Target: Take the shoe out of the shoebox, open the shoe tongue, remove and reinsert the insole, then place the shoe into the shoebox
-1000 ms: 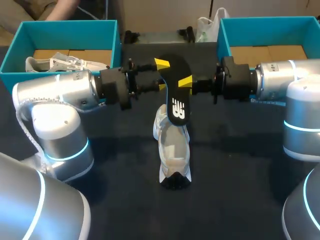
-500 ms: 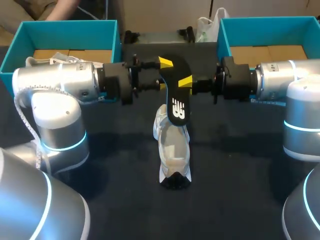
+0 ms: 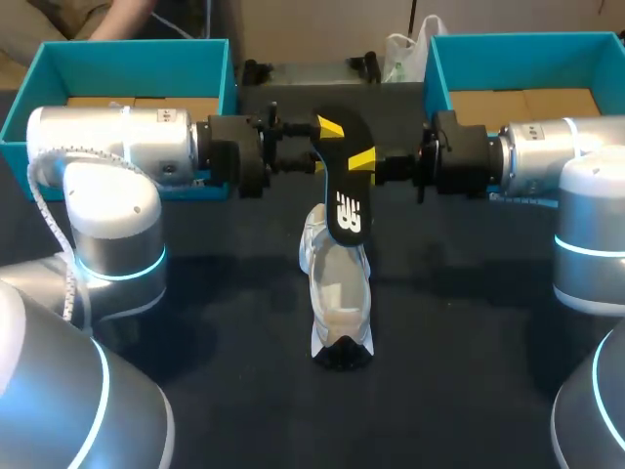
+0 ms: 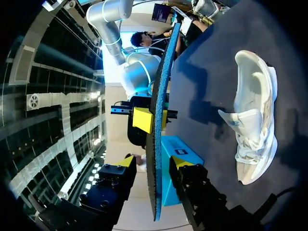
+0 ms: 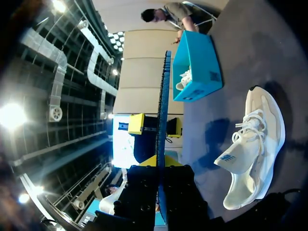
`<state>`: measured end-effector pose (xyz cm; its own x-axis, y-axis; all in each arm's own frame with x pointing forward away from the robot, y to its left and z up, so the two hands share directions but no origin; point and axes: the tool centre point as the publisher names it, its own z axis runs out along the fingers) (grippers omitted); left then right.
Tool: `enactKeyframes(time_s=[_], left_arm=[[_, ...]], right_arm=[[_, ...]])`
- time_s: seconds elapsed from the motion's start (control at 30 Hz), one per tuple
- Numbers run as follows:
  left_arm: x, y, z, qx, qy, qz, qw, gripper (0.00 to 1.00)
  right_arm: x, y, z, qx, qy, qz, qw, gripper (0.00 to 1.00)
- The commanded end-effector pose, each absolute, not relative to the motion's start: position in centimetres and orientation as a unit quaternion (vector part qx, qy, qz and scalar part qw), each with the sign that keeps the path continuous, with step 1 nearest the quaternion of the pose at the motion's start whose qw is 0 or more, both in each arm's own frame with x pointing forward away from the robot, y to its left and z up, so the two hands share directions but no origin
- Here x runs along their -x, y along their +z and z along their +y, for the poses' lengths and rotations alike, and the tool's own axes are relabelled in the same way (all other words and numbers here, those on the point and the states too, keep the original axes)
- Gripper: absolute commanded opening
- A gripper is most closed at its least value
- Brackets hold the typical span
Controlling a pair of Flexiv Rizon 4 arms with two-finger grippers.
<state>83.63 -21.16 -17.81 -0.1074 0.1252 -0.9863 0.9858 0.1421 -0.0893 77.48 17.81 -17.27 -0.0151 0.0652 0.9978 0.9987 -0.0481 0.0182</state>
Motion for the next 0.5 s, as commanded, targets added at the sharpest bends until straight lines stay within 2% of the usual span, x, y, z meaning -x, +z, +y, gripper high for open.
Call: enactKeyframes(time_s=[0.03,0.3,0.5], left_arm=[[-83.93,-17.65,-21.31,-0.478,-0.454,0.59,0.466,0.42],[-83.57,-17.69,-21.54,-0.488,-0.448,0.589,0.462,0.37],[-83.61,-17.93,-21.53,-0.49,-0.446,0.593,0.458,0.29]], right_arm=[[-77.41,-17.27,17.99,0.525,-0.5,-0.507,0.466,0.0],[-77.41,-17.27,17.99,0.525,-0.5,-0.507,0.466,0.0],[-77.41,-17.27,17.99,0.525,-0.5,-0.507,0.466,0.0]])
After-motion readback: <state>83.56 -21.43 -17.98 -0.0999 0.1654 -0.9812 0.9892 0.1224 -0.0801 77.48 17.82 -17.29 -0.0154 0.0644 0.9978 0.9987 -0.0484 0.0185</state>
